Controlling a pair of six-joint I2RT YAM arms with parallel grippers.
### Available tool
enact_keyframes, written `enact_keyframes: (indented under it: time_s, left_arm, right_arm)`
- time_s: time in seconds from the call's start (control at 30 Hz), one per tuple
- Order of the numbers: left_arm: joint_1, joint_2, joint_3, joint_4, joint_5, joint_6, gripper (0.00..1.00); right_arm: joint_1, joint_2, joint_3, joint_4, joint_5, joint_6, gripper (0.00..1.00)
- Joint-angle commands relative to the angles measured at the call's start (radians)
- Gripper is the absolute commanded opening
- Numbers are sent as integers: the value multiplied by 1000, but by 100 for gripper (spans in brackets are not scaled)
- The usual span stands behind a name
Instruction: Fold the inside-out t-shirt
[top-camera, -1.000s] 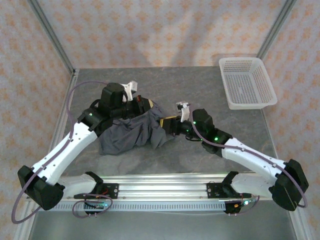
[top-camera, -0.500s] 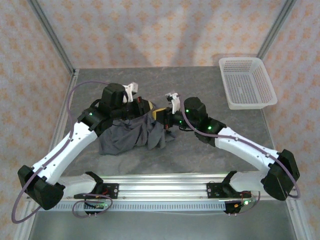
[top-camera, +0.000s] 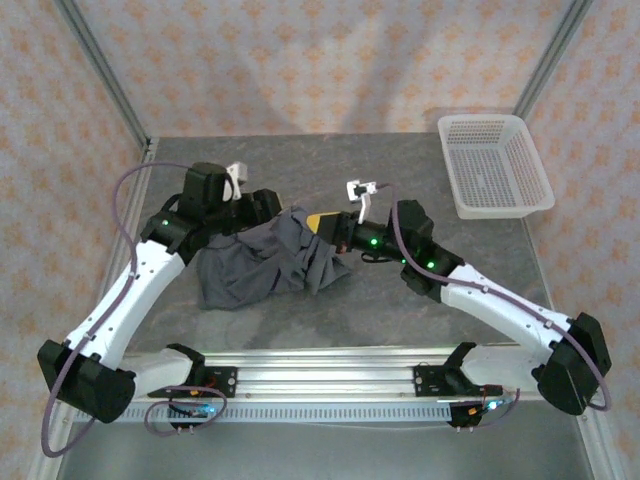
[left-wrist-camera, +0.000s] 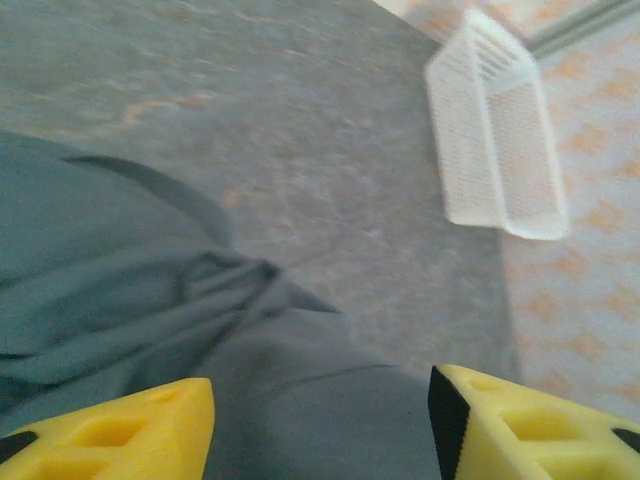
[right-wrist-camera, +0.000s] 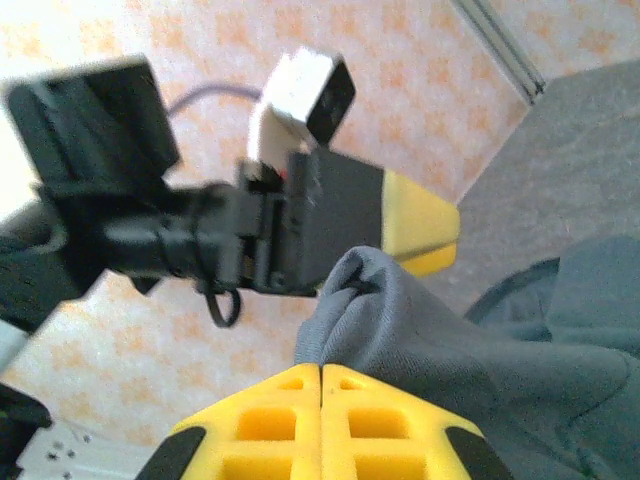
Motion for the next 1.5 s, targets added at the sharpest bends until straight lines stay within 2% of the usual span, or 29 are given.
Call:
enact_keyframes:
  time_s: [0.0,0.1,0.23,0.33,0.47,0.57,0.63,0.67,0.77,0.83,0.9,1.03,1.1,1.27,1.4,1.43,1.47]
  left_arm:
    - [29,-96,-27,-85,-39,117,63]
    - [13,-209,-84,-23,44,157,69]
    - [-114,-313,-143,18,-11,176,72]
    - [-198,-280,-162,79,-21,111,70]
    - [-226,-189,-196,282,19,-42,67]
    - [-231,-138,-198,434,61,-96,66]
    - [-238,-111,-181,475,77,-107,61]
    - [-240,-102,-173,466,71,-104,55]
    - [-240,-96,-158,423,44,-90,19]
    - [-239,-104,-157,417,41,-93,7]
    - [-240,-112,-148,387,32,-89,6]
    - [-239,-137,-134,327,10,-73,9]
    - [-240,-139,-123,303,11,-63,0]
    - [-239,-147,-75,304,51,-89,0]
    - [-240,-135,3,304,91,-132,0]
    - [-240,-126,25,296,102,-133,0]
    - [-239,-118,39,290,110,-134,0]
  right_arm:
    - [-22,-23,-18,136,36,79,0]
    - [-28,-17,-11,103,51,71,0]
    - [-30,-8,-7,89,62,63,0]
    - [-30,-3,-2,85,65,61,0]
    - [-30,-4,8,72,62,59,0]
    - [-29,-6,6,66,60,60,0]
    - [-30,-8,4,66,61,66,0]
    - [-30,-9,-1,69,62,69,0]
    - [-30,-10,-6,73,70,73,0]
    - [-30,-12,-9,63,72,68,0]
    - [-30,-13,-12,38,83,53,0]
    - [-35,-21,-33,-7,120,8,0]
    - [-42,-22,-44,-5,121,10,0]
    - [-83,-35,-91,-51,183,-25,0]
    - [-148,-12,-150,-138,206,-170,0]
    - [-147,5,-126,-206,168,-231,2]
    - [-145,22,-85,-278,127,-264,12]
